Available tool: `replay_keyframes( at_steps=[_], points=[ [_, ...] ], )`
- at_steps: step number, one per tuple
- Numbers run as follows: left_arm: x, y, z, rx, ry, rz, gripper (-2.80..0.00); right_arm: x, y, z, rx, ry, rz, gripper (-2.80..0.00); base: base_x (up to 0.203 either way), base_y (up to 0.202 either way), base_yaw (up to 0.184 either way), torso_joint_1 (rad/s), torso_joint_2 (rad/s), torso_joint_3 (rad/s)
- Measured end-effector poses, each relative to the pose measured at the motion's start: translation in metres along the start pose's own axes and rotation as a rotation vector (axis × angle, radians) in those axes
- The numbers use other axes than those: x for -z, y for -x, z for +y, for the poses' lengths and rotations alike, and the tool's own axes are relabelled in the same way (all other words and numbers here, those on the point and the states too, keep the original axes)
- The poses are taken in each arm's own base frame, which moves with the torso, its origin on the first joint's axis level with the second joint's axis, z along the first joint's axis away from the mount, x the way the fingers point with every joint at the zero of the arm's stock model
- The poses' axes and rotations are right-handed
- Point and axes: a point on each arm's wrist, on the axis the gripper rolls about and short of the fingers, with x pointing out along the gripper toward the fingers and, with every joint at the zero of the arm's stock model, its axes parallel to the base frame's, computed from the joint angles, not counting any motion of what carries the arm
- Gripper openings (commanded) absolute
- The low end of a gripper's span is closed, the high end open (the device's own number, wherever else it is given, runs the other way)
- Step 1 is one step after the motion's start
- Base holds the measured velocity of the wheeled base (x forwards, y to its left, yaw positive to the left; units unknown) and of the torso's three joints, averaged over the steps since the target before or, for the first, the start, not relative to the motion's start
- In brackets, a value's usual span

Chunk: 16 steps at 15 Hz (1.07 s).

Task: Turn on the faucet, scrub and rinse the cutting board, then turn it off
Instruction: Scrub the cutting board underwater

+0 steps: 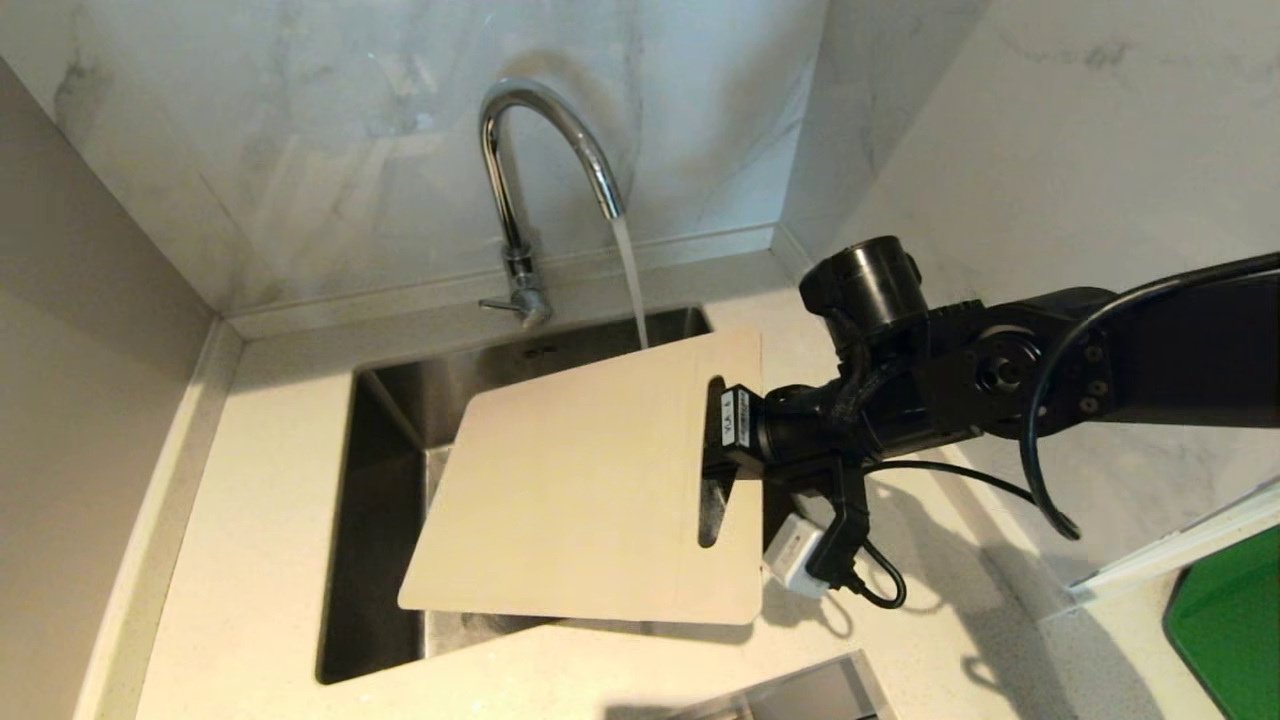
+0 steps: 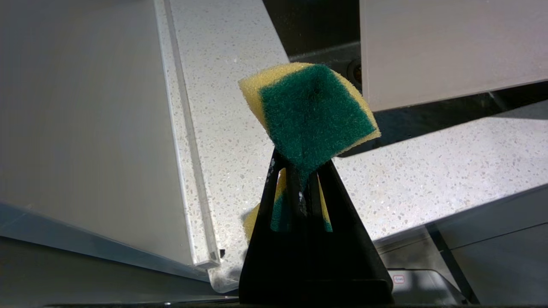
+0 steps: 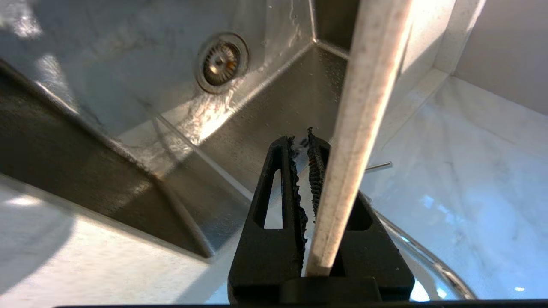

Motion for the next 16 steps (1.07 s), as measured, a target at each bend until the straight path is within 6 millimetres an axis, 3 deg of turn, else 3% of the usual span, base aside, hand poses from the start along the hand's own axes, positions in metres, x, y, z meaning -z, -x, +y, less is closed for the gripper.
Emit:
replay_keyframes(
  at_steps=[16],
  points=[
    [0.000,0.000,0.000,0.000,0.000,0.000,-2.80,0.055,-0.034,0.038,0.007,0.021,0.059,-2.80,0.000,0.000,0.000,0.000,0.00,0.000]
  ],
)
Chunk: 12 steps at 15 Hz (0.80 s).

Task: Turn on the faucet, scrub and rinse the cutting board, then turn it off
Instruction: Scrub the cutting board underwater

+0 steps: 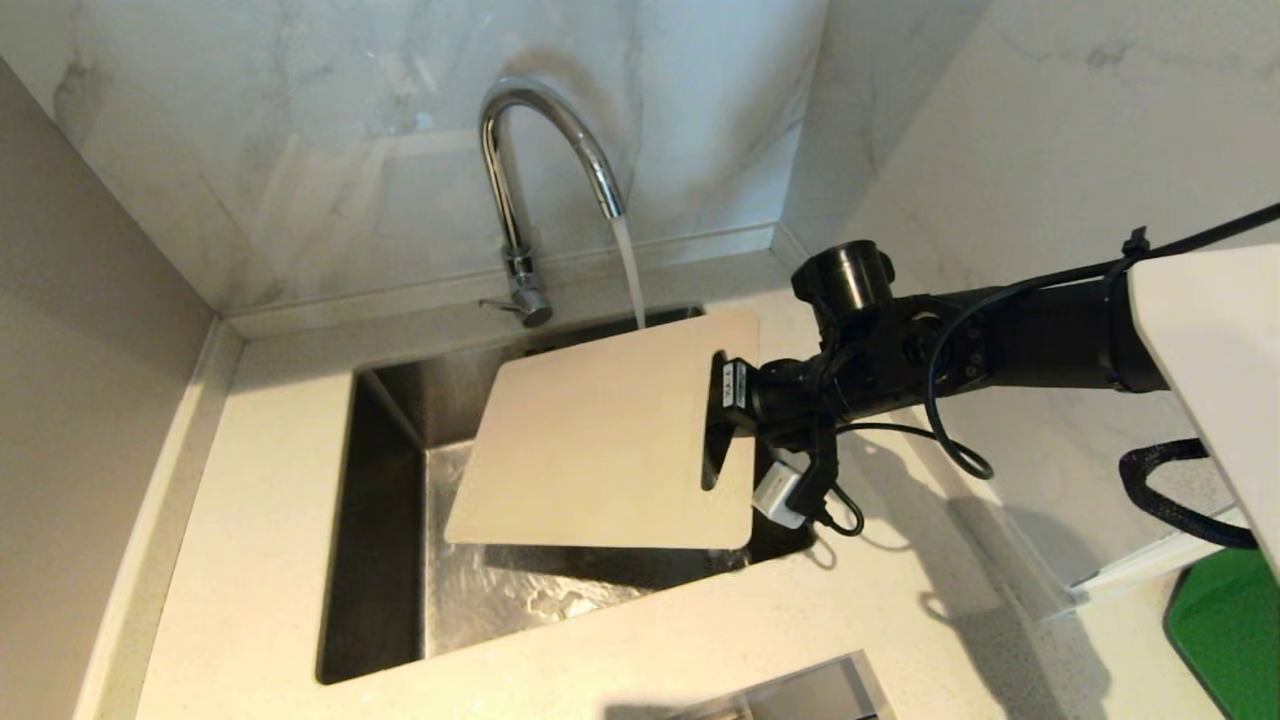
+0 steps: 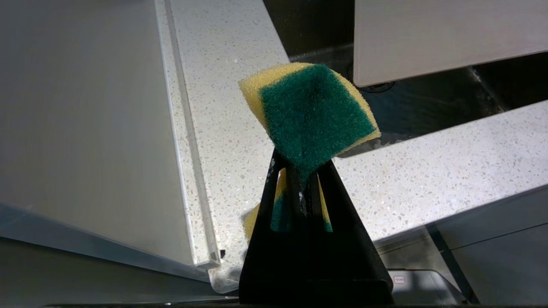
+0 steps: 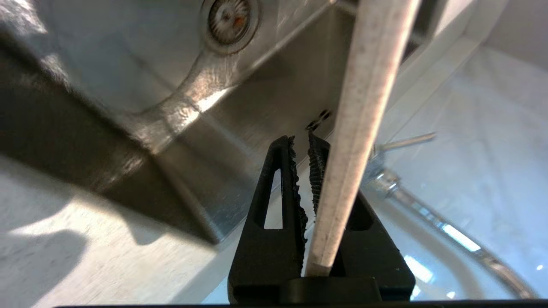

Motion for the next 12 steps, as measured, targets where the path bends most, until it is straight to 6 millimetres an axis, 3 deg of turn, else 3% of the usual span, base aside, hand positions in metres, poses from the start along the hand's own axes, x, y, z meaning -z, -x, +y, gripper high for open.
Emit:
replay_keyframes(
  at_steps=[7,12],
  points=[
    [0.000,0.000,0.000,0.000,0.000,0.000,-2.80,0.024,-0.004,0.018,-0.010,0.000,0.058,-2.80,0.000,0.000,0.000,0.000,0.00,0.000],
    [0.000,0.000,0.000,0.000,0.000,0.000,-2.80,0.039,-0.009,0.018,0.005,0.009,0.096,-2.80,0.000,0.000,0.000,0.000,0.00,0.000]
  ],
)
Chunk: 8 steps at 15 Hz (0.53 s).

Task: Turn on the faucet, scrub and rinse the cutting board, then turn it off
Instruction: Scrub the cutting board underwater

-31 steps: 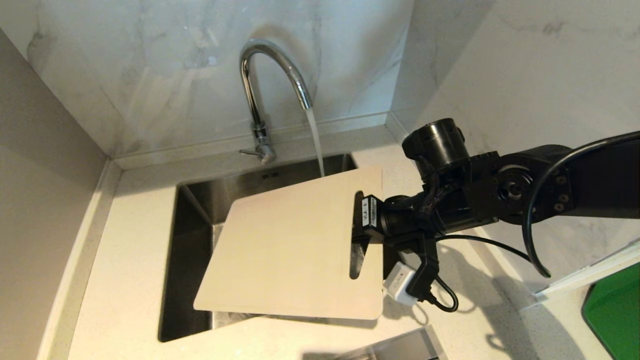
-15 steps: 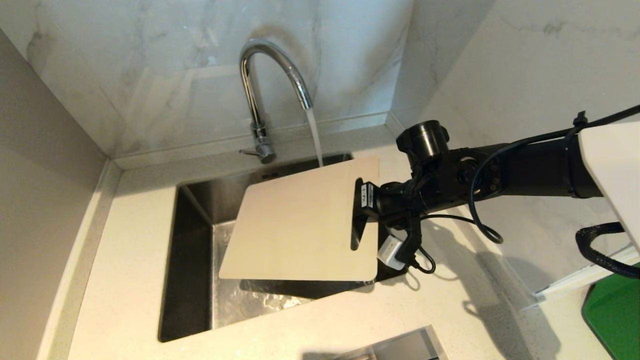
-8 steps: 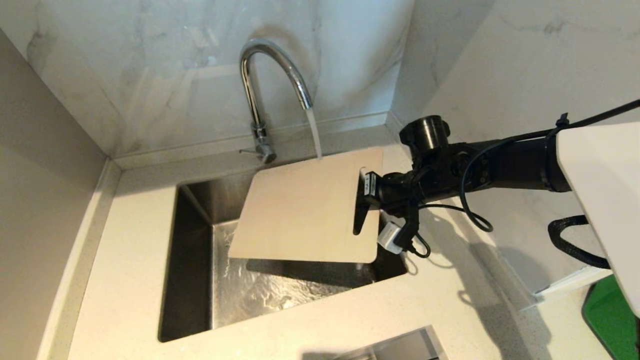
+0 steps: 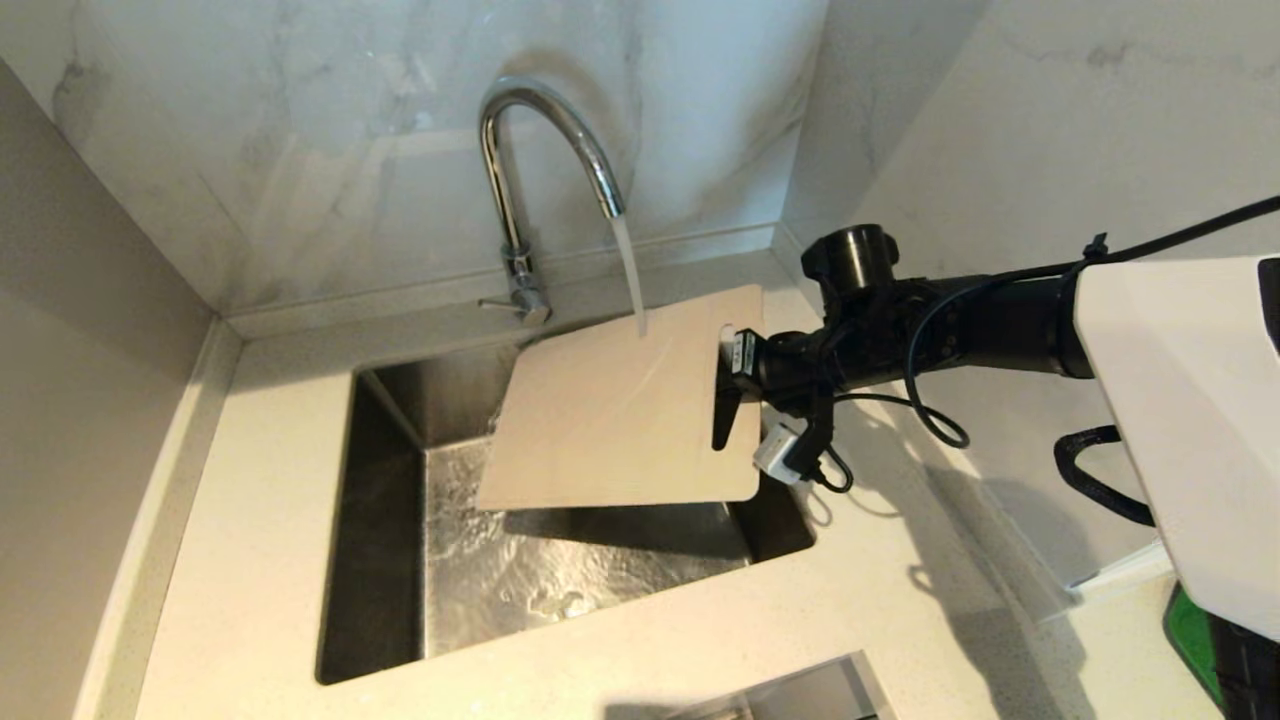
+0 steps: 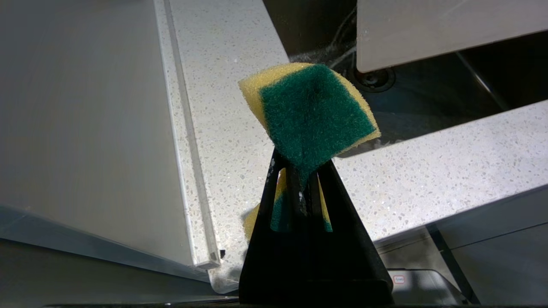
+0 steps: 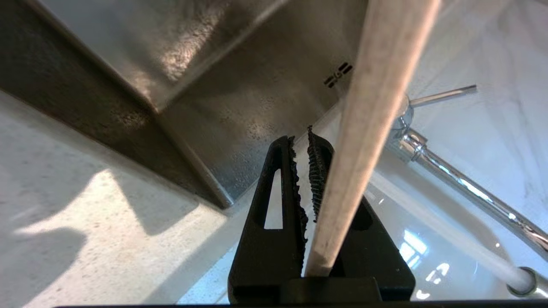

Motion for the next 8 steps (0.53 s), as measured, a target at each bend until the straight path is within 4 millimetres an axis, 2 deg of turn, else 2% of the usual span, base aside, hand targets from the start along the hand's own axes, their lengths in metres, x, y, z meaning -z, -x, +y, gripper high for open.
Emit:
replay_keyframes(
  at_steps=[8],
  points=[
    [-0.0001,0.0000,0.0000,0.000,0.001,-0.001,-2.80,-0.0006,-0.0116,0.0055,0.000,-0.001,-0.008,-2.80,0.000,0.000,0.000,0.000,0.00,0.000]
  ],
)
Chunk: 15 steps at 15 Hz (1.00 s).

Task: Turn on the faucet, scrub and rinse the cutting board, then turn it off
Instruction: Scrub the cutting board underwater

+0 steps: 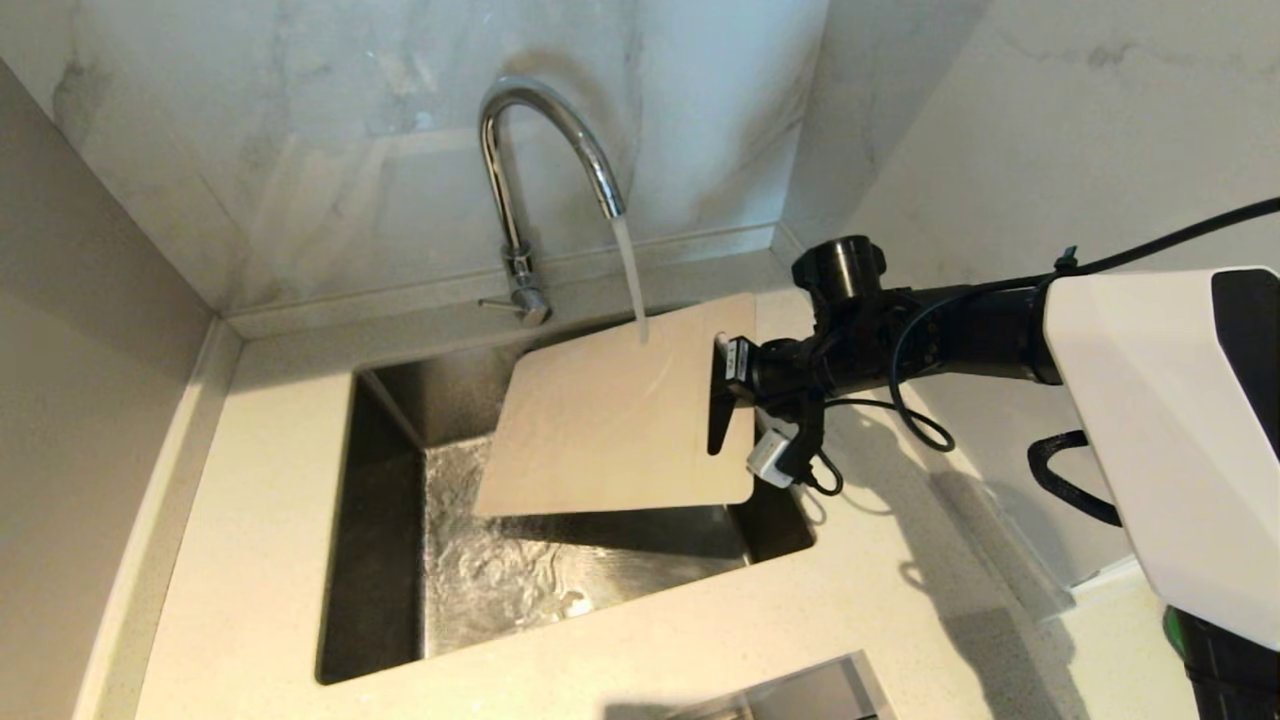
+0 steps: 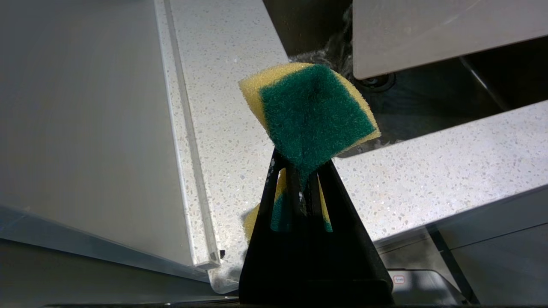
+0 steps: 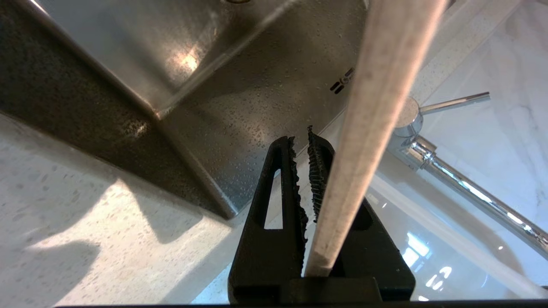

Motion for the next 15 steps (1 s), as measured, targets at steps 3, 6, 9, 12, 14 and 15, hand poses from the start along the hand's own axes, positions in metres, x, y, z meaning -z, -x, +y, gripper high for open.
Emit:
replay_keyframes(
  at_steps=[3,6,9,12,14,15],
  points=[
    [0.000,0.000,0.000,0.000,0.000,0.000,-2.80,-0.002,-0.003,-0.006,0.011,0.008,-0.006,-2.80,0.000,0.000,0.000,0.000,0.00,0.000],
    [0.000,0.000,0.000,0.000,0.000,0.000,-2.80,-0.004,-0.007,-0.012,0.024,0.019,-0.013,-2.80,0.000,0.000,0.000,0.000,0.00,0.000],
    [0.000,0.000,0.000,-0.001,0.000,0.001,-2.80,-0.006,-0.010,-0.014,0.029,0.022,-0.018,-2.80,0.000,0.000,0.000,0.000,0.00,0.000],
    [0.000,0.000,0.000,0.000,0.000,0.000,-2.80,-0.007,-0.011,-0.014,0.029,0.020,-0.023,-2.80,0.000,0.000,0.000,0.000,0.00,0.000],
    [0.000,0.000,0.000,0.000,0.000,0.000,-2.80,-0.007,-0.014,-0.016,0.033,0.023,-0.024,-2.80,0.000,0.000,0.000,0.000,0.00,0.000],
    [0.000,0.000,0.000,0.000,0.000,0.001,-2.80,-0.007,-0.015,-0.017,0.036,0.025,-0.024,-2.80,0.000,0.000,0.000,0.000,0.00,0.000]
  ],
)
